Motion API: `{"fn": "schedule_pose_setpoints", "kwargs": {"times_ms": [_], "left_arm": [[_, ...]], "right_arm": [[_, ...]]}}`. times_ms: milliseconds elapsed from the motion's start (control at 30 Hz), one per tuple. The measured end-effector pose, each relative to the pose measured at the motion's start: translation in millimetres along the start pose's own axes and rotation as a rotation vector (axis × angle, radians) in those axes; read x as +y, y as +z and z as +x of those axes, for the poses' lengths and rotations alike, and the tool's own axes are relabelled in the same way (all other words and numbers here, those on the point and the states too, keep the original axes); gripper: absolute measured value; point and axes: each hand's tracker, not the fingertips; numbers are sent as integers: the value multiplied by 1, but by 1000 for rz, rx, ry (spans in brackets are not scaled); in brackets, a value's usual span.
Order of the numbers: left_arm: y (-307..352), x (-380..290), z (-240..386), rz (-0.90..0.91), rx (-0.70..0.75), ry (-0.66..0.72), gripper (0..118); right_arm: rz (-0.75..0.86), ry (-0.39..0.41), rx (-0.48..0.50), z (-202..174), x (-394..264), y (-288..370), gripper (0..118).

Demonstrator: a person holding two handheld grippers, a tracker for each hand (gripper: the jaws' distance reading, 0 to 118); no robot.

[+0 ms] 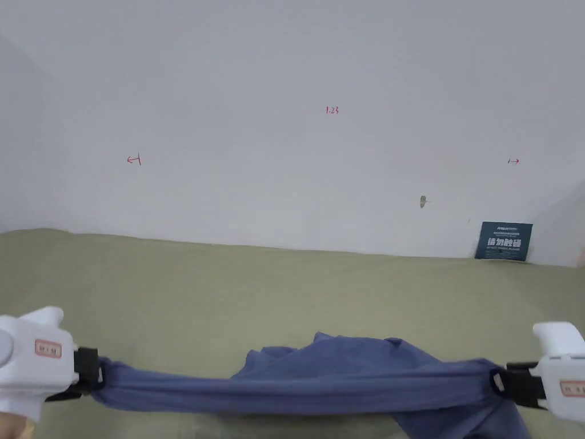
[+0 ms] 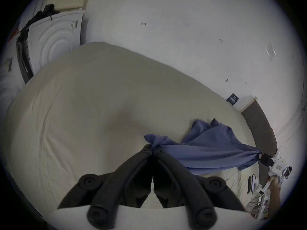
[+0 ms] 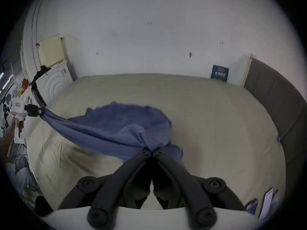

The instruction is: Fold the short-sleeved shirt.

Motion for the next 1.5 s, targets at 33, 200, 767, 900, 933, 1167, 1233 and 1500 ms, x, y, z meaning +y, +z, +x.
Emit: {"fn": "schedule_pose_setpoints", "kwargs": {"times_ms": [33,200,767,900,933,1167,1233,1500], "left_arm": [[3,-8,-6,-9,-3,21,0],[15,-72,-37,-65,-5,118,0],[14,-126,-57,-279,45,152,99],[55,-99,-19,-82,27,-109,99],[62,-96,-6,-28,48,-190,98],[93,-124,68,211,28,-488,7],[83,-134,72,212,62,-510,0],[46,-120,33,4,-37,-390,0]], "right_arm": [[-15,-12,5,-1,-11,3,1],[-111,-86,18,2,-65,7,1],[-315,-88,-111,-4,-123,18,102],[-158,-13,-174,-18,-105,53,99],[-110,8,-191,-25,-99,61,99],[63,116,-277,-80,-83,94,3],[106,150,-336,-96,-89,95,1],[60,76,-220,-110,-106,81,0]]}}
